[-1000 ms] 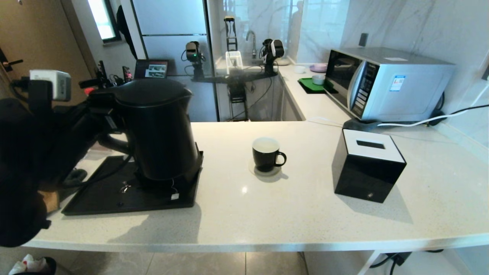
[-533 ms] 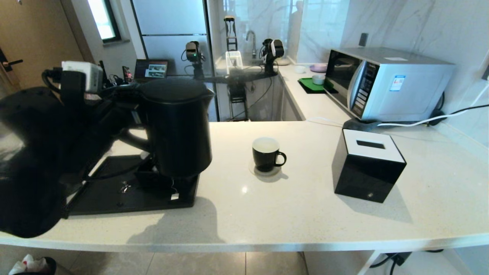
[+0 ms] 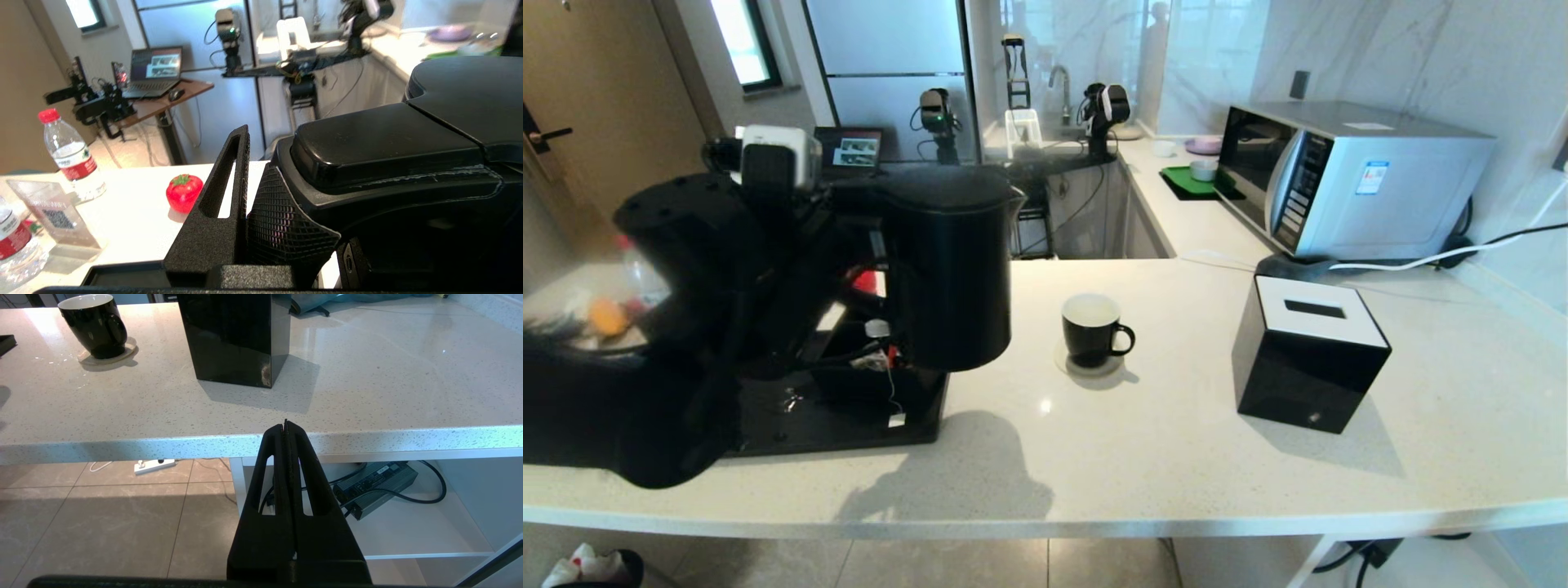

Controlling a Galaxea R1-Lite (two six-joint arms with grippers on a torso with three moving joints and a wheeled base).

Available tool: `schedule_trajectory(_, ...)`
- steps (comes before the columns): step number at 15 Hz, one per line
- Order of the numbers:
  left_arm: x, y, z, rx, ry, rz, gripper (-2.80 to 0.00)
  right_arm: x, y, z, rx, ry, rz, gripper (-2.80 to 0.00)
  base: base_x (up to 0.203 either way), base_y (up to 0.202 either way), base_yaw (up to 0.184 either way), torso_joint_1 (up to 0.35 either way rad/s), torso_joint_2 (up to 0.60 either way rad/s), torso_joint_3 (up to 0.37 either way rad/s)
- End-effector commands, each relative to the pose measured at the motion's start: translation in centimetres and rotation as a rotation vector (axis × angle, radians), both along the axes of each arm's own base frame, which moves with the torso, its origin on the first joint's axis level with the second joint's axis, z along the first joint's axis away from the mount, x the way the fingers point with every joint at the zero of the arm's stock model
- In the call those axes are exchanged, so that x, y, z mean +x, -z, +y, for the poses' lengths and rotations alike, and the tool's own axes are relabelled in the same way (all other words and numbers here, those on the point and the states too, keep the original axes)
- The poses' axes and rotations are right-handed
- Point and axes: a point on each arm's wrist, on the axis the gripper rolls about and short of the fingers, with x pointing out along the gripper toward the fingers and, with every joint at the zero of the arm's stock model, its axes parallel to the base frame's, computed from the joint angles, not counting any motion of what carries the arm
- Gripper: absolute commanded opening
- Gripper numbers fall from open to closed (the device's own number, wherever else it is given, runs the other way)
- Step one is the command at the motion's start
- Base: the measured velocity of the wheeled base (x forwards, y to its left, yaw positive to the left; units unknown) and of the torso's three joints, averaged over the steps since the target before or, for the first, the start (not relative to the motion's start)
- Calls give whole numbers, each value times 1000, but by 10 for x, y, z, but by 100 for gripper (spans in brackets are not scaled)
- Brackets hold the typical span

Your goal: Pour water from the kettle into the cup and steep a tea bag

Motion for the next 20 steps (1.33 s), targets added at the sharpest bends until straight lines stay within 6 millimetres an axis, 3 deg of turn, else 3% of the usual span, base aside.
schedule_trajectory(1,7,5,-10,2,-6,9,-280,0,0,0,0,0,1,-280,0,0,0,0,0,0)
schedule_trajectory(6,12,17,-37,20,-44,61,-280,0,0,0,0,0,1,-280,0,0,0,0,0,0)
schedule_trajectory(10,18,24,-49,49,-69,79,-280,0,0,0,0,0,1,-280,0,0,0,0,0,0)
schedule_trajectory(20,26,36,-52,110,-86,131,-280,0,0,0,0,0,1,-280,0,0,0,0,0,0)
